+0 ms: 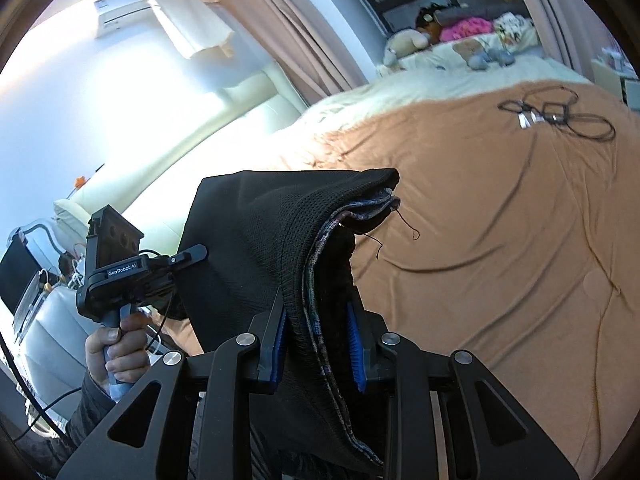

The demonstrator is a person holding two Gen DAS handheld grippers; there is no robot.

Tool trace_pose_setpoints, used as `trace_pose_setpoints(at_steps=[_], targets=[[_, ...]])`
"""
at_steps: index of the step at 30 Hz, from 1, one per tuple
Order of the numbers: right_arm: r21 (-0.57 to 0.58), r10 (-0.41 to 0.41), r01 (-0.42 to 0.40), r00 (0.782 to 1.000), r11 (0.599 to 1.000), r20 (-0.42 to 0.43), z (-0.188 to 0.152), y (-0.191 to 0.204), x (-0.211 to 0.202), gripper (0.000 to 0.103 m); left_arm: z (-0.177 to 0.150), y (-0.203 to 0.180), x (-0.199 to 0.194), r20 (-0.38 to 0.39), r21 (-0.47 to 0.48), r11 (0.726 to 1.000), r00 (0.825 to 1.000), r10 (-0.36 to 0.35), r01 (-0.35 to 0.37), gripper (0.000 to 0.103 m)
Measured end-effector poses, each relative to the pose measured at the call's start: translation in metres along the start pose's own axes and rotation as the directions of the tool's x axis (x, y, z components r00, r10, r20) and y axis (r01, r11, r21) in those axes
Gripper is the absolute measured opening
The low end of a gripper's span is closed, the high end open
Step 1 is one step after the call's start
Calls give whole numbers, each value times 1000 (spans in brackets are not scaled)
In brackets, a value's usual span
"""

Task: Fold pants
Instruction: 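Grasp the folded pants with the left gripper while the right grasps and lifts the edge, then lift the black pants with both grippers and carry them toward the bed's headboard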

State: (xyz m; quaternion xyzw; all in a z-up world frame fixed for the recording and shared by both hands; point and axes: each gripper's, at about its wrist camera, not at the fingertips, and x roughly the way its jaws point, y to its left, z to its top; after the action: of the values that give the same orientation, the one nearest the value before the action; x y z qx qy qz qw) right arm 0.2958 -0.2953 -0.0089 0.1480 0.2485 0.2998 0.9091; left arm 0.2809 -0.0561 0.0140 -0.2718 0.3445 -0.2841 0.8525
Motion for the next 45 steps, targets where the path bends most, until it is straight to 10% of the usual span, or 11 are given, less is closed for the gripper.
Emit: trace_pose_setpoints(at_steps=[22,45], targets=[[-180,143,-128,987,975,72,-11,83,-14,23,19,-43,-184,237,86,991,968,76,-99,10],[-255,300,-294,954,921,-14,12,100,97,23,68,44,-309,380,61,967,902,207,-247,9]])
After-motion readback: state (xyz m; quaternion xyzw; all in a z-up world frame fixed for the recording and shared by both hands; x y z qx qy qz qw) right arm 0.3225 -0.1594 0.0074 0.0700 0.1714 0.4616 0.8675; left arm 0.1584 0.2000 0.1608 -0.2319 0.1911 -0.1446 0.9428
